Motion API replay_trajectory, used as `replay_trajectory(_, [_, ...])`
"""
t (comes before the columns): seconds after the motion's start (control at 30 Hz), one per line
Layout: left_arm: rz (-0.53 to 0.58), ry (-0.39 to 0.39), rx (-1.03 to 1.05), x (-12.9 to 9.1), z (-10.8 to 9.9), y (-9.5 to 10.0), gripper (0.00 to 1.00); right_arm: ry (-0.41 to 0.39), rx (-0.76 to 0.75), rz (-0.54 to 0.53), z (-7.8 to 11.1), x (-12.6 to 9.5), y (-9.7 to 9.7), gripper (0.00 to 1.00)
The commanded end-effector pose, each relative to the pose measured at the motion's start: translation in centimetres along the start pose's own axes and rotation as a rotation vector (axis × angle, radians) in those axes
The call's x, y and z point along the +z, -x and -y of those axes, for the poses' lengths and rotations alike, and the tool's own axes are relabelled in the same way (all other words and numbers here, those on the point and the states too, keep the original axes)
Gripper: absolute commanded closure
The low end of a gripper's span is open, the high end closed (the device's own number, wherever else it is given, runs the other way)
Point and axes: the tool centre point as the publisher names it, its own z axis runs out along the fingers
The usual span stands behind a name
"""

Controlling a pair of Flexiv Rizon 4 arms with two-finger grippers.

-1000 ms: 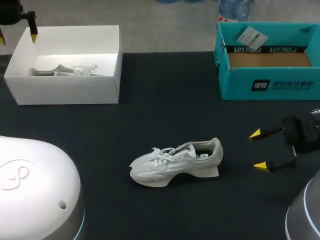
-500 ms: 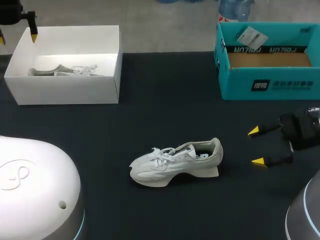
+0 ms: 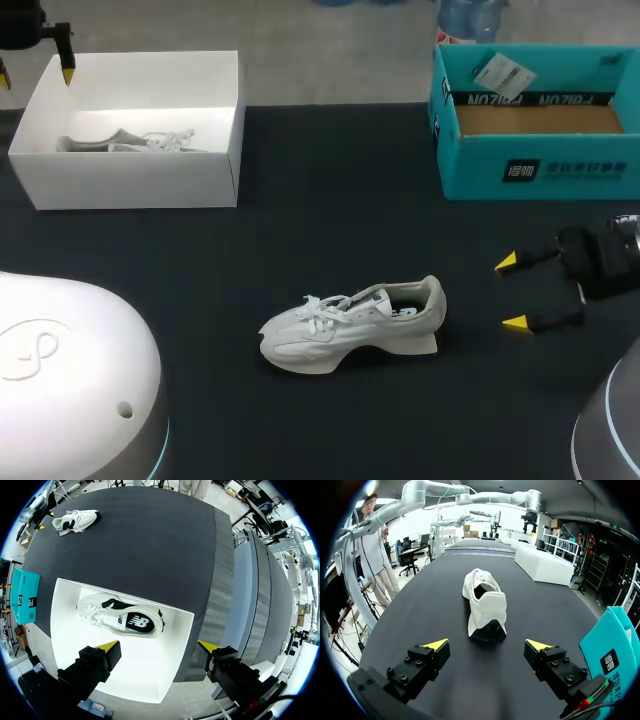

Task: Take the shoe out of the shoebox, open the shoe tongue, remove and reinsert the insole, then place the shoe into the shoebox

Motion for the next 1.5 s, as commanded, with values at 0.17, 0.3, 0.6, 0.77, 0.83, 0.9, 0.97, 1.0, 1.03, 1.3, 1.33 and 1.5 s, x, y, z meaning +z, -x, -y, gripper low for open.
replay_trajectory(0.17, [-0.002,0.004,0.000,0.0,0.2,0.0,0.00,0.007,-0.057,-0.067,-0.3,2.7,1.9,0.00])
replay_trajectory(0.3, [-0.002,0.004,0.000,0.0,0.2,0.0,0.00,0.039,-0.061,-0.091,0.1,4.5,2.3,0.00])
replay_trajectory(0.6, [-0.002,0.004,0.000,0.0,0.2,0.0,0.00,0.059,-0.064,-0.124,0.2,6.6,2.6,0.00])
replay_trajectory(0.77, [-0.002,0.004,0.000,0.0,0.2,0.0,0.00,0.076,-0.056,-0.128,0.5,6.7,2.2,0.00])
replay_trajectory(0.83, [-0.002,0.004,0.000,0.0,0.2,0.0,0.00,0.077,-0.053,-0.134,0.6,7.1,2.3,0.00])
replay_trajectory(0.9, [-0.002,0.004,0.000,0.0,0.2,0.0,0.00,0.082,-0.057,-0.148,0.4,7.8,2.5,0.00])
replay_trajectory(0.97, [-0.002,0.004,0.000,0.0,0.2,0.0,0.00,0.086,-0.061,-0.159,0.2,8.3,2.6,0.00])
replay_trajectory(1.0, [-0.002,0.004,0.000,0.0,0.2,0.0,0.00,0.089,-0.063,-0.167,0.1,8.7,2.7,0.00])
replay_trajectory(1.03, [-0.002,0.004,0.000,0.0,0.2,0.0,0.00,0.098,-0.064,-0.172,0.0,9.1,2.7,0.00])
replay_trajectory(1.3, [-0.002,0.004,0.000,0.0,0.2,0.0,0.00,0.157,-0.063,-0.189,-0.4,11.5,2.0,0.00])
replay_trajectory(1.33, [-0.002,0.004,0.000,0.0,0.2,0.0,0.00,0.163,-0.059,-0.191,-0.4,11.8,1.7,0.00])
replay_trajectory(1.5, [-0.002,0.004,0.000,0.0,0.2,0.0,0.00,0.185,-0.042,-0.188,-0.6,12.8,0.6,0.00])
